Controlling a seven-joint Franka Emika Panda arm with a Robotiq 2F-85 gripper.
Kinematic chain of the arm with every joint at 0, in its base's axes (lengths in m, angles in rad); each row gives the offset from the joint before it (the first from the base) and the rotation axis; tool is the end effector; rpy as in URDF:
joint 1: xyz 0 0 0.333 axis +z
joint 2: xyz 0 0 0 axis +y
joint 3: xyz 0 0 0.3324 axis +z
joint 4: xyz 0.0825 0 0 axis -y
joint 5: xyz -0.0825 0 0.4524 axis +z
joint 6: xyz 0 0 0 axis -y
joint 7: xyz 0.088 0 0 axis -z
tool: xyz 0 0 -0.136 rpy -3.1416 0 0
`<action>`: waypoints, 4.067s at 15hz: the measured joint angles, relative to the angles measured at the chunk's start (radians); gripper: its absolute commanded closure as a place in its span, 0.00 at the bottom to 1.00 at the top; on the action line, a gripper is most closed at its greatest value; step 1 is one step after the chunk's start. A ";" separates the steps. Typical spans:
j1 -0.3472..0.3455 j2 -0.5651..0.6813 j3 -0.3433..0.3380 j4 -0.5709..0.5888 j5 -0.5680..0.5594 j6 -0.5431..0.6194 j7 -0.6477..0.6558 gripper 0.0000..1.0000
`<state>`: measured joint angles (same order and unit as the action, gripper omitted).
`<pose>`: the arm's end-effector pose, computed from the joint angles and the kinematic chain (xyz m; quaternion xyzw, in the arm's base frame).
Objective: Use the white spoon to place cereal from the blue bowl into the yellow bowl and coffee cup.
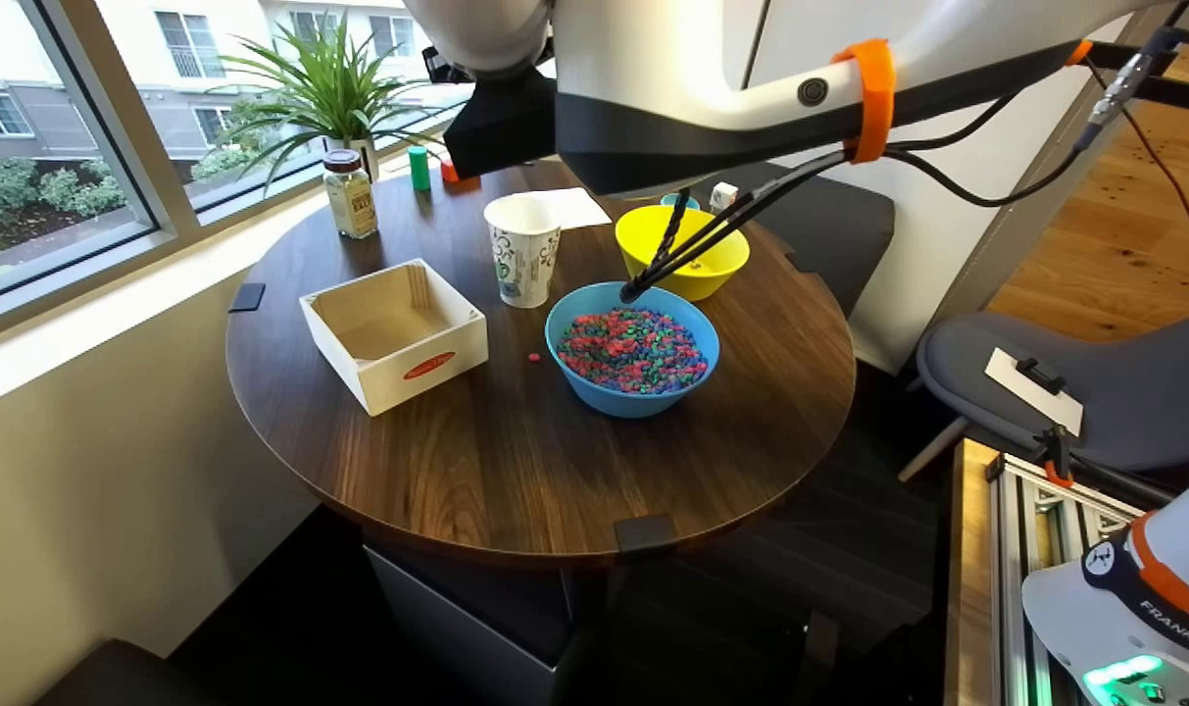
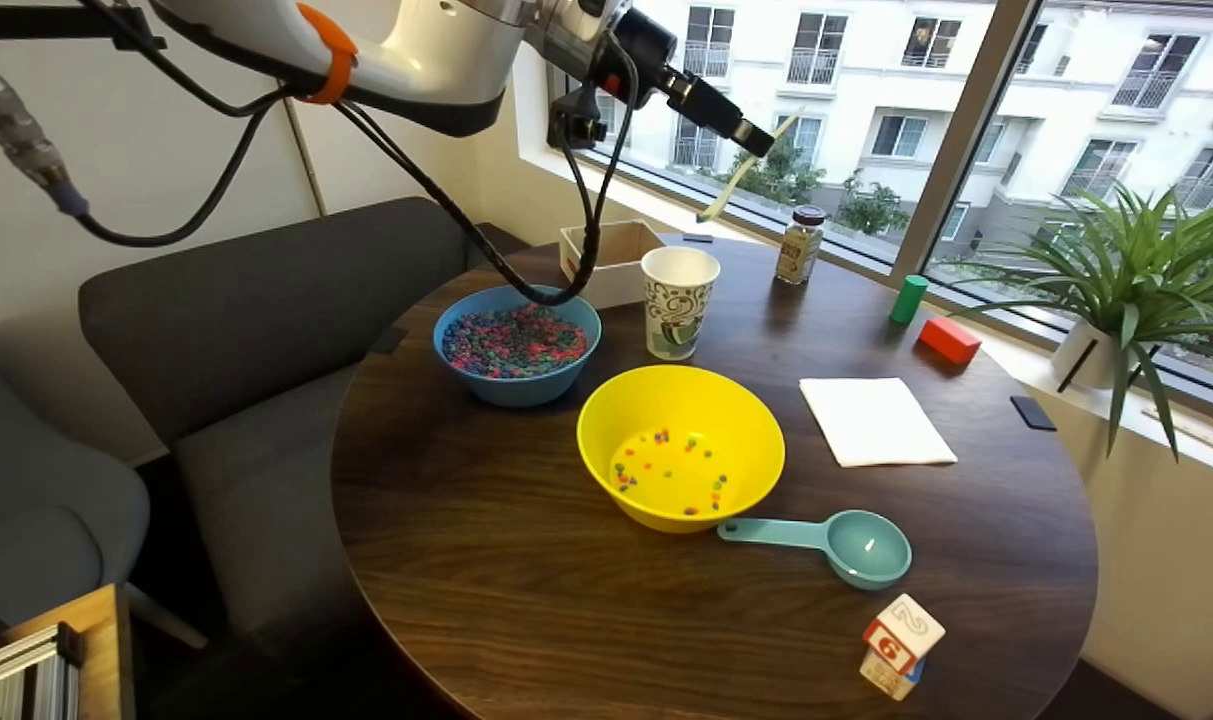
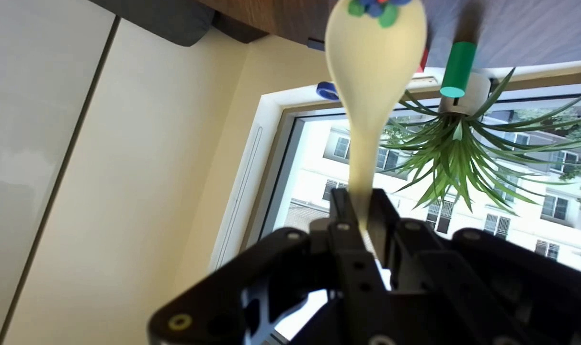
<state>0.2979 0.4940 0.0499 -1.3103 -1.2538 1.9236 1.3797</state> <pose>0.7939 0.1802 0.5008 0.7914 -0.2576 0.4516 0.3216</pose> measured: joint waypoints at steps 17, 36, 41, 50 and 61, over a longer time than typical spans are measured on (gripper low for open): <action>0.044 0.028 0.008 -0.006 -0.167 -0.087 -0.001 0.97; -0.064 -0.045 0.079 0.102 0.379 -0.097 -0.186 0.97; -0.070 -0.052 0.098 0.102 0.469 -0.114 -0.192 0.86; -0.085 -0.055 0.112 0.102 0.573 -0.114 -0.188 0.97; -0.155 -0.191 0.141 0.000 0.962 -0.265 -0.142 0.97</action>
<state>0.1432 0.3033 0.1904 -1.3105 -0.2915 1.6588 1.2380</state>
